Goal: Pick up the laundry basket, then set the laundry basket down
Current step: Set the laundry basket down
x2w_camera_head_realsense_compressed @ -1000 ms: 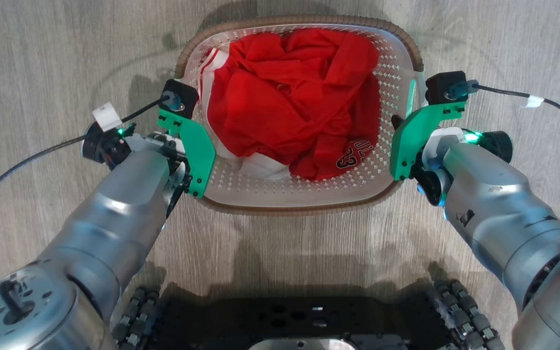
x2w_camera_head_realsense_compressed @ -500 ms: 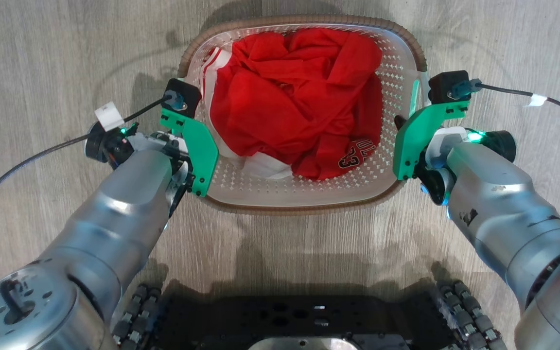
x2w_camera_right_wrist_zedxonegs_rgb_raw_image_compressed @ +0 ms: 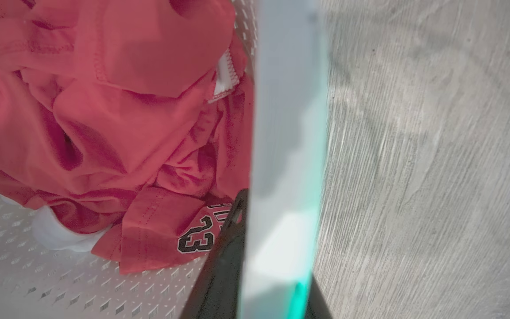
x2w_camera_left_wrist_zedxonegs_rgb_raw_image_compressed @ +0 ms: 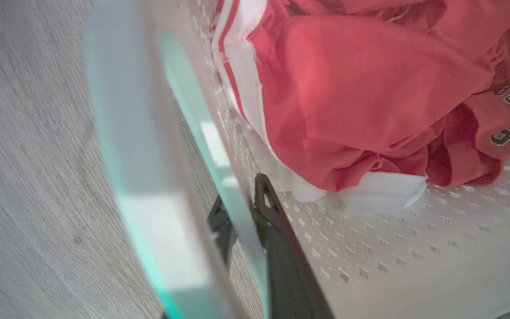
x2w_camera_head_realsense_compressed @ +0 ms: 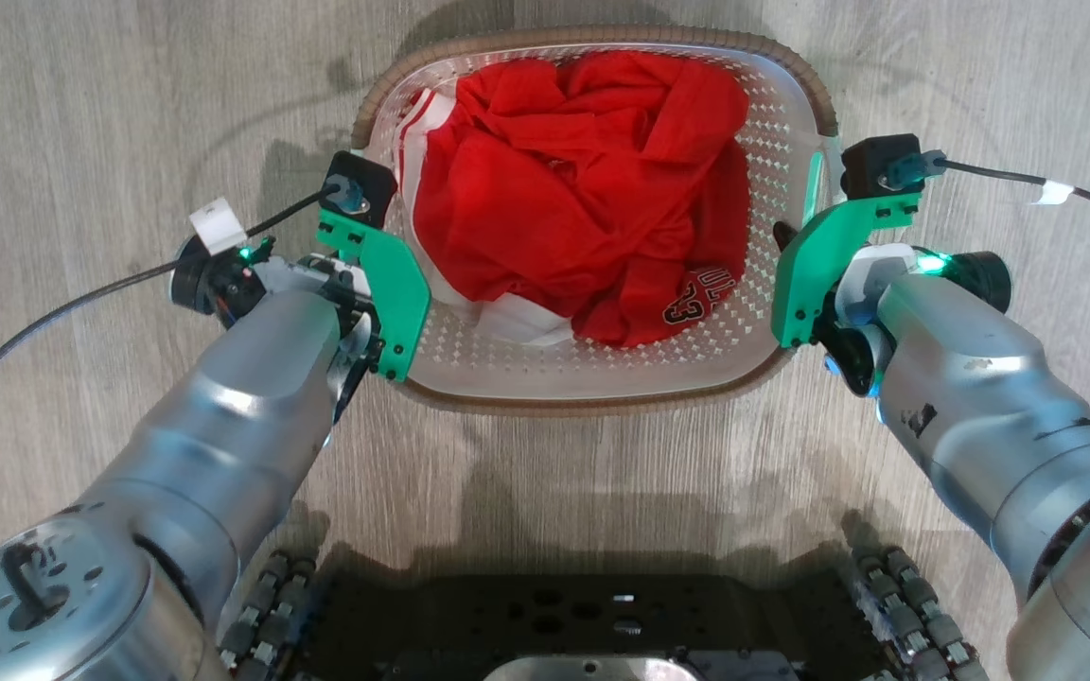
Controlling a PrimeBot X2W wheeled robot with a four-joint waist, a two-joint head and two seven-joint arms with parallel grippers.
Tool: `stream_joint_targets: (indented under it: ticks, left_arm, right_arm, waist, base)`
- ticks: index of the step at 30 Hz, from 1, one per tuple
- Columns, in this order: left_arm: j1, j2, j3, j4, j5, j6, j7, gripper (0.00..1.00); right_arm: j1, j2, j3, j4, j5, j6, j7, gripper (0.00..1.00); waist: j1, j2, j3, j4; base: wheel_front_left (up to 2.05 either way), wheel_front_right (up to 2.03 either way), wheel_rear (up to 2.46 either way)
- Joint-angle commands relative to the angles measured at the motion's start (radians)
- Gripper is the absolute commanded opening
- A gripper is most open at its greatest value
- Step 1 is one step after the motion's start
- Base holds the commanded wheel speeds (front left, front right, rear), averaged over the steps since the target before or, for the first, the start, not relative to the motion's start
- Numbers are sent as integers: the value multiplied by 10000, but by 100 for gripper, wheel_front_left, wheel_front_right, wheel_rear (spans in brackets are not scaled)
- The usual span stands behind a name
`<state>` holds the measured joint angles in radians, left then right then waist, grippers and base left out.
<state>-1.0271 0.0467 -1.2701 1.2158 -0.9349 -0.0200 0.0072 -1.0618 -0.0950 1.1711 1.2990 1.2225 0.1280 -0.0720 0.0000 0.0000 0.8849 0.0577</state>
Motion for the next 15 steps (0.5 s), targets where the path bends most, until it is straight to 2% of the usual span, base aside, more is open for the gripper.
stream_joint_targets:
  ticks: [1,2,3,4,8,15]
  left_arm:
    - [-26,36,-80,-136,26,-4,-72,0]
    - [-35,36,-80,-119,16,48,-89,0]
    - [-58,36,-81,-94,24,142,-160,44]
    - [-74,36,-68,-58,4,270,-237,100]
    - [-69,36,-66,-31,-58,480,-286,100]
    - [-29,36,-76,-6,-55,504,-186,100]
  right_arm:
    - [435,70,61,-83,-126,27,0,6]
    - [436,50,47,-83,-146,27,-17,34]
    - [438,37,32,-83,-165,27,-32,60]
    - [441,30,19,-83,-185,27,-44,100]
    - [463,6,-48,-83,-251,27,-44,100]
    - [493,-3,-171,-83,-387,27,-46,100]
  waist:
    - [0,0,2,11]
    - [0,0,5,20]
    - [0,0,10,29]
    - [0,0,15,35]
    - [0,0,17,50]
    - [0,0,-20,64]
  base:
    - [0,0,0]
    - [0,0,0]
    - [0,0,0]
    - [0,0,0]
    - [0,0,0]
    - [0,0,0]
